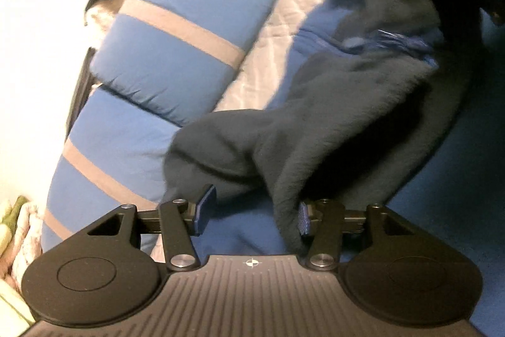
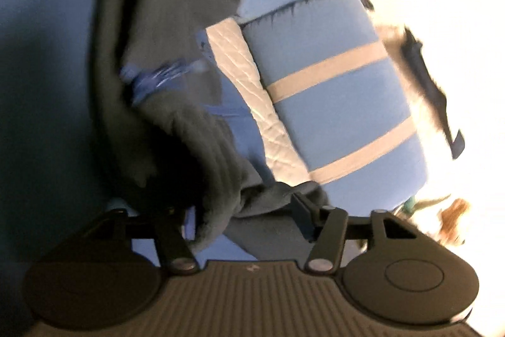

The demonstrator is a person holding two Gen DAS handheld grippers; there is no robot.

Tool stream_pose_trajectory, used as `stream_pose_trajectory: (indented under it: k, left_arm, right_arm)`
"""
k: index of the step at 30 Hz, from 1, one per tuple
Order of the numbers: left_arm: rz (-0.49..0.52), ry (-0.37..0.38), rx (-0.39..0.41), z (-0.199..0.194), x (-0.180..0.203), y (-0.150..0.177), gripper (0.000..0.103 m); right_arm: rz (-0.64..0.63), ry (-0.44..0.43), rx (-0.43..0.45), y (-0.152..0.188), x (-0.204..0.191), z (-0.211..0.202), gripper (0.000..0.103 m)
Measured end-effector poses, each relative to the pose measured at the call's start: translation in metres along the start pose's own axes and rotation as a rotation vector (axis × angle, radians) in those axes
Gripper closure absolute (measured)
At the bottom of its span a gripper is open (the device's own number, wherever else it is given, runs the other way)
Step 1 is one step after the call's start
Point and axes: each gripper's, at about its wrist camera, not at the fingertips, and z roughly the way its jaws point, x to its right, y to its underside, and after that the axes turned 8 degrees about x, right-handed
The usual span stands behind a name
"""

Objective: Fold clothes

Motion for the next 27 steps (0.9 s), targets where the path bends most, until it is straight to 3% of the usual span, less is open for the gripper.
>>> stream_pose_trajectory:
  k: [3, 7, 12, 15, 19, 21, 27]
  left_arm:
    - [-0.08, 0.021, 0.001, -0.004, -0.019, 0.006, 0.051]
    - [-0.089, 0.089, -0.01, 0.0, -0.028, 0.012, 0.051]
    - [0.119, 0.144, -0.011, 0.013, 0.002, 0.017, 0.05]
    - [0.232, 0.119, 0.016, 0.013, 0.018, 0.021, 0.051]
    - [0.253, 0.107, 0.054, 0.004, 0.014, 0.019, 0.045]
    - [0.253, 0.099, 0.073, -0.003, 0.011, 0.018, 0.039]
    - [0.326, 0.116, 0.091, -0.025, 0.013, 0.018, 0.036]
  right_arm:
    - [-0.078, -0.016, 0.021, 0.006, -0.005, -0.01, 0.035]
    - [-0.16, -0.082, 0.038, 0.006, -0.011, -0.015, 0.034]
    - [-0.199, -0.118, 0.044, 0.007, -0.018, -0.007, 0.033]
    - [-0.176, -0.094, 0.08, 0.005, -0.01, -0.019, 0.024]
    - [-0.14, -0.151, 0.108, 0.01, 0.003, -0.049, 0.015]
    - [-0.147, -0.171, 0.109, 0.015, 0.005, -0.056, 0.015]
    - [-0.157, -0.164, 0.1, 0.022, 0.0, -0.05, 0.015]
